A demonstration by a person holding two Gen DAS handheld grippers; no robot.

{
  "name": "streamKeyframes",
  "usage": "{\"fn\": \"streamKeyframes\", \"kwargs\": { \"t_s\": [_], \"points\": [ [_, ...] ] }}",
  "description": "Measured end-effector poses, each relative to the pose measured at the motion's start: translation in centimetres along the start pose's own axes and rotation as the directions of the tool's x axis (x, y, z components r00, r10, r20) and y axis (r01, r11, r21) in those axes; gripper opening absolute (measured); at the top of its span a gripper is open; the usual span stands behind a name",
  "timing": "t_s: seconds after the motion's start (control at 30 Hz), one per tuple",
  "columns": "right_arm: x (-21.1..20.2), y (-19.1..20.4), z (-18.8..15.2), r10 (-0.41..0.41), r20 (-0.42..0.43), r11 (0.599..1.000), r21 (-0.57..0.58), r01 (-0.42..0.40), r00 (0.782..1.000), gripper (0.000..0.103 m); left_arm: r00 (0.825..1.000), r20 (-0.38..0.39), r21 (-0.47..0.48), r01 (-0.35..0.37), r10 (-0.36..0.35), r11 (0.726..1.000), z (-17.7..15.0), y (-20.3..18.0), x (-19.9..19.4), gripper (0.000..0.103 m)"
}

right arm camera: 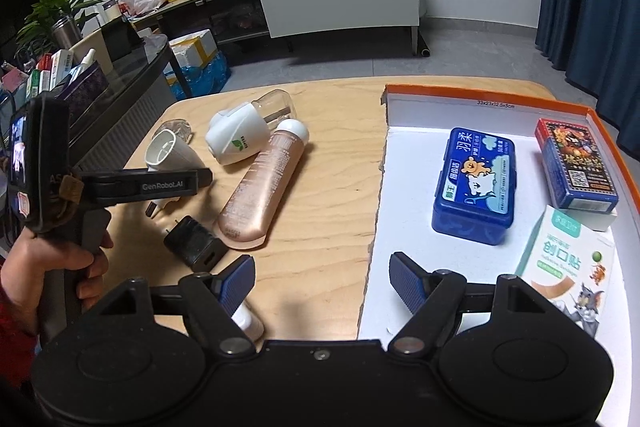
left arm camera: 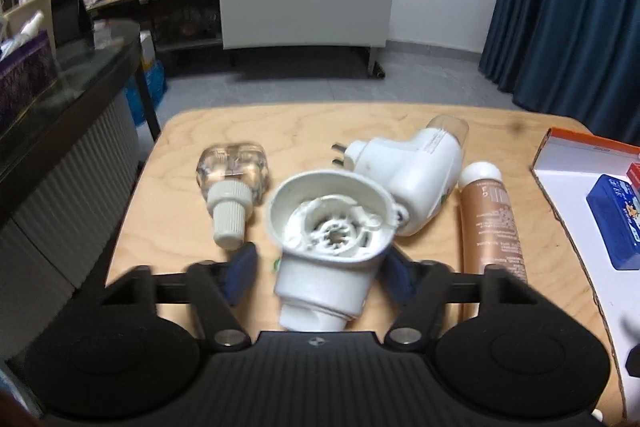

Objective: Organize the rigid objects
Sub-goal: 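Grasp the white diffuser base with the left tool while the right tool grasps the tan bottle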

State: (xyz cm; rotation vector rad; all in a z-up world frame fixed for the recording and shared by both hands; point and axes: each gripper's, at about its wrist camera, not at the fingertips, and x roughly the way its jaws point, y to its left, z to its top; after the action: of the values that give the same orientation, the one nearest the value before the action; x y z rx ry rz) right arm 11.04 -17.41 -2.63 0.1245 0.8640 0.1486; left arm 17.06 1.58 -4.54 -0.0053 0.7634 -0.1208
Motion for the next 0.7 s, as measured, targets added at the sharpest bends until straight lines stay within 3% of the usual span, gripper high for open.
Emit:
{"fn": "streamKeyframes", "kwargs": {
  "t_s": [0.07,0.33,0.63,0.67,0.7],
  "points": [
    [0.7,0.3,0.4,0.01,-0.004,1.0,0.006,-0.01,1.0,0.088,1.0,-0.001,0.003,0.003,-0.003,1.0,-0.1,-0.1,-0.4,0.047],
    [5.0,2.4,3.9,0.051,-0.005,0.998,0.033,-0.05,0.999,0.088,1.0,0.001,-0.071,0.03,-0.03,0.997,-0.7,0.5,-3.9,0.047],
    [10.8,4.5,6.0,-0.036,-0.011,0.999,0.027,0.036,0.999,0.086,0.997,0.043,-0.138,0.075,-0.07,0.988,-1.2,1.2,-6.2,0.047],
    [11.0,4.8,6.1,-0.052,-0.003,0.999,0.013,0.052,0.999,0.08,0.996,0.05,-0.144,0.076,-0.069,0.987,-1.1,1.2,-6.2,0.047],
    [11.3,5.1,6.2,-0.071,0.004,0.997,-0.007,0.071,0.997,0.066,0.996,0.055,-0.148,0.08,-0.073,0.986,-1.0,1.1,-6.2,0.047]
  ]
}}
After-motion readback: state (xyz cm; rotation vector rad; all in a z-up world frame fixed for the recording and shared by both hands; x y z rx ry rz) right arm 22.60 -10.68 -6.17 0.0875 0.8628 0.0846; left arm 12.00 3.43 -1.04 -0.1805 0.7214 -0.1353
